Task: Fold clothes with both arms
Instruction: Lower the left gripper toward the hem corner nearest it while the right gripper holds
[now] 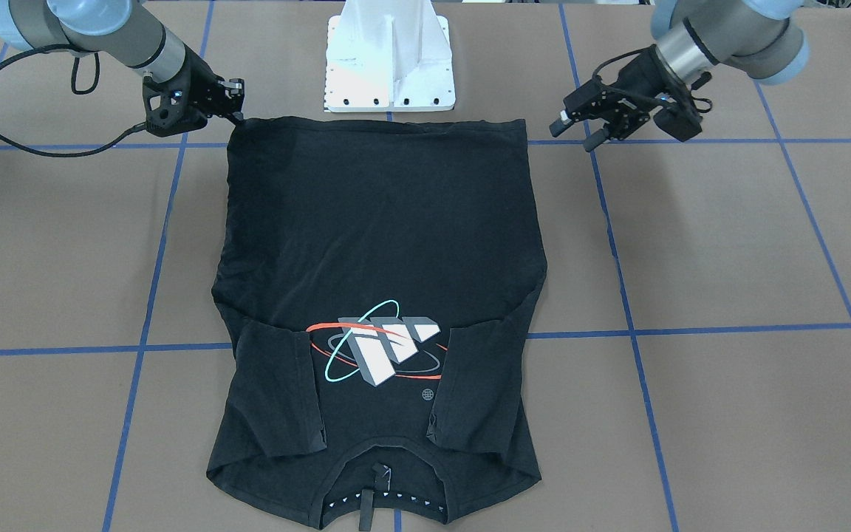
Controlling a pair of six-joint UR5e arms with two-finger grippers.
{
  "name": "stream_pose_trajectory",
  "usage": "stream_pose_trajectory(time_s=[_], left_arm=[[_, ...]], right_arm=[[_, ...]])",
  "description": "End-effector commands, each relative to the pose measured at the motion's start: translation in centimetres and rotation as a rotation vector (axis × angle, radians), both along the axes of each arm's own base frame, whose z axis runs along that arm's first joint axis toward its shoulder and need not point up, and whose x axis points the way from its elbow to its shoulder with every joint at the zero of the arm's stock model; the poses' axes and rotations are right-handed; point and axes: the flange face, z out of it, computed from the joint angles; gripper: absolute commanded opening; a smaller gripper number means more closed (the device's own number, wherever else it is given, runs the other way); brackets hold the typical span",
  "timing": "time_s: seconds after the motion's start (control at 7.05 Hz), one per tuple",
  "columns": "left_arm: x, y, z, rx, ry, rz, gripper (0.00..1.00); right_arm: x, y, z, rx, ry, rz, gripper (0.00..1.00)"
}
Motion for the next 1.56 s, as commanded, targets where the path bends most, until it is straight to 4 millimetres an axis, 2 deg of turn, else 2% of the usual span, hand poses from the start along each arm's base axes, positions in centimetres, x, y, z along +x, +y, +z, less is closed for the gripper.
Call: stream_pose_trajectory(time_s=[0.0, 0.28, 0.57, 0.99, 1.42], left_arm=[[3.4, 3.7, -0.1, -0.05, 0.0, -0.001, 1.0], [4.9, 4.4, 1.0, -0.071, -0.089, -0.007, 1.0], [6.6, 6.1, 1.9, -0.068, -0.118, -0.014, 1.0], [7.2, 7.3, 2.8, -0.084, -0.137, 0.0, 1.0], [8.0, 7.8, 4.1, -0.091, -0.177, 0.011, 1.0]], right_arm=[[0.6, -0.6, -0.4, 0.004, -0.01, 0.017, 0.0], [2.2, -1.9, -1.2, -0.022, -0.037, 0.014, 0.0], [2.3, -2.0, -1.2, -0.025, -0.038, 0.013, 0.0], [2.3, -2.0, -1.2, -0.025, -0.038, 0.012, 0.0], [2.3, -2.0, -1.2, -0.025, -0.038, 0.013, 0.0]])
